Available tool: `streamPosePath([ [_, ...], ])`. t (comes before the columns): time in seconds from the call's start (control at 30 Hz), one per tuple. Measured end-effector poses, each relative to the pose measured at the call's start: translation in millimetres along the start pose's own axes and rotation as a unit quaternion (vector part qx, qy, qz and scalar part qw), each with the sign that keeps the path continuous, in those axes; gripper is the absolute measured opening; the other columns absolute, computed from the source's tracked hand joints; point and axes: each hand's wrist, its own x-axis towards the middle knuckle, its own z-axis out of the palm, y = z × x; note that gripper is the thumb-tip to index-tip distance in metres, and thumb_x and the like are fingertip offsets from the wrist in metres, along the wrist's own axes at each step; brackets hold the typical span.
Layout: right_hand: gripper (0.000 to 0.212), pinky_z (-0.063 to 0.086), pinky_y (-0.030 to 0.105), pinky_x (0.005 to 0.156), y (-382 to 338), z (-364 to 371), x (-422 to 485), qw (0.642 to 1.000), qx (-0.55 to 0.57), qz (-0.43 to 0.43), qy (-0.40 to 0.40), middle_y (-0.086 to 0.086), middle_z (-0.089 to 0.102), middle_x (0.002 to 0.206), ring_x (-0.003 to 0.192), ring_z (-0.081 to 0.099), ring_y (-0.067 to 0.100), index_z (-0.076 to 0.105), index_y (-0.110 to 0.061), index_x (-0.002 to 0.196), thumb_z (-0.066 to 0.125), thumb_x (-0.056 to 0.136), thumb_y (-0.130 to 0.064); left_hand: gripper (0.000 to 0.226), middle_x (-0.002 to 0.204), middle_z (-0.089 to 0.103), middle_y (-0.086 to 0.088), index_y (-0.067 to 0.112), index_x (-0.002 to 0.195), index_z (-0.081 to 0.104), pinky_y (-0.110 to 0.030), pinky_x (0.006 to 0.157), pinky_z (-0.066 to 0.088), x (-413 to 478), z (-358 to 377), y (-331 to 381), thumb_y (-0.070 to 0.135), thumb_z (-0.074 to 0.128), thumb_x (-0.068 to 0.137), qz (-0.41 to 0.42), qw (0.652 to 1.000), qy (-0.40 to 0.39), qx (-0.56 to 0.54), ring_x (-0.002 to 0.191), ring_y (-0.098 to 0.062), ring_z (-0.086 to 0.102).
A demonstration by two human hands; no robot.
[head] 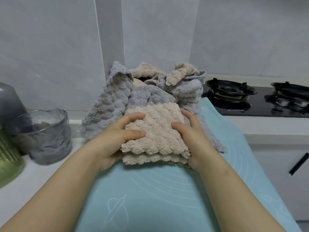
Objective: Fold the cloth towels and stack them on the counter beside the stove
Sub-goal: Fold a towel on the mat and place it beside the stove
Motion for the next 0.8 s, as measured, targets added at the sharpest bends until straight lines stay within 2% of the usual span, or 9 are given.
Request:
streamPosePath([
  [0.17,0.044,0.058,0.042,0.08,7,4,0,0.999,0.041,0.011,-0.003,0.001,0.066,0.115,0.092,0.07,0.023,0.051,-0.037,0.127,0.045,0.097,-0.005,0.039,0.084,0.075,0.01,0.021,0.1,0.066,-0.025,0.071,0.058,0,3,-6,-0.005,0.061,0.072,-0.015,0.999,0.028,-0.021,0.081,-0.015,0.071],
  [0.3,0.046,0.059,0.028,0.064,-1,2,-10,0.991,0.12,0.063,0.018,-0.011,0.054,0.122,0.093,0.064,0.011,0.041,-0.035,0.134,0.049,0.096,-0.011,0.055,0.114,0.06,0.023,0.031,0.1,0.068,-0.011,0.075,0.049,-6,8,3,0.003,0.079,0.053,-0.011,0.998,0.046,0.029,0.103,0.012,0.056],
  [0.37,0.054,0.058,0.03,0.061,-10,-1,-16,0.981,0.163,0.105,0.031,-0.008,0.05,0.128,0.095,0.062,0.012,0.034,-0.036,0.139,0.053,0.093,-0.015,0.058,0.119,0.053,0.026,0.035,0.098,0.069,-0.018,0.081,0.048,-3,15,18,0.003,0.083,0.052,-0.023,0.999,0.046,0.016,0.111,0.004,0.054],
  [0.43,0.061,0.058,0.032,0.066,-27,-5,-24,0.979,0.158,0.12,0.037,-0.007,0.053,0.127,0.096,0.064,0.014,0.033,-0.037,0.139,0.059,0.088,-0.017,0.057,0.117,0.049,0.03,0.036,0.101,0.067,-0.023,0.087,0.047,4,27,40,0.008,0.08,0.054,-0.034,0.999,0.024,-0.003,0.11,0.004,0.053],
  [0.5,0.066,0.058,0.038,0.073,-52,-10,-31,0.979,0.157,0.127,0.038,-0.001,0.058,0.125,0.098,0.068,0.021,0.035,-0.042,0.136,0.063,0.082,-0.019,0.057,0.113,0.045,0.035,0.04,0.104,0.065,-0.017,0.086,0.044,15,41,60,0.009,0.081,0.059,-0.031,0.999,-0.001,0.02,0.103,0.02,0.046],
  [0.57,0.058,0.058,0.036,0.069,-78,-21,-37,0.981,0.142,0.12,0.05,0.003,0.065,0.119,0.095,0.07,0.023,0.04,-0.044,0.131,0.061,0.086,-0.015,0.056,0.115,0.043,0.034,0.042,0.109,0.06,-0.011,0.079,0.043,27,59,74,0.007,0.078,0.069,-0.04,0.998,-0.032,0.044,0.091,0.029,0.044],
  [0.7,0.043,0.058,0.031,0.063,-120,-64,-51,0.981,0.116,0.093,0.123,0.002,0.074,0.098,0.089,0.072,0.022,0.051,-0.04,0.12,0.052,0.093,-0.007,0.057,0.107,0.052,0.024,0.031,0.116,0.055,-0.005,0.061,0.047,51,111,79,-0.009,0.067,0.077,-0.082,0.991,-0.102,0.041,0.074,0.021,0.059],
  [0.73,0.041,0.057,0.03,0.06,-129,-78,-57,0.98,0.109,0.089,0.143,0.002,0.075,0.096,0.087,0.072,0.021,0.054,-0.038,0.117,0.051,0.093,-0.005,0.058,0.107,0.052,0.023,0.03,0.116,0.054,-0.003,0.06,0.046,56,128,77,-0.01,0.065,0.077,-0.086,0.988,-0.117,0.05,0.075,0.02,0.059],
  [0.8,0.037,0.054,0.027,0.054,-143,-109,-68,0.975,0.092,0.088,0.183,0.003,0.074,0.098,0.082,0.072,0.02,0.06,-0.034,0.112,0.048,0.094,-0.004,0.061,0.12,0.048,0.018,0.032,0.117,0.054,-0.006,0.068,0.046,63,168,72,-0.009,0.067,0.075,-0.096,0.983,-0.14,0.072,0.096,0.01,0.057],
])
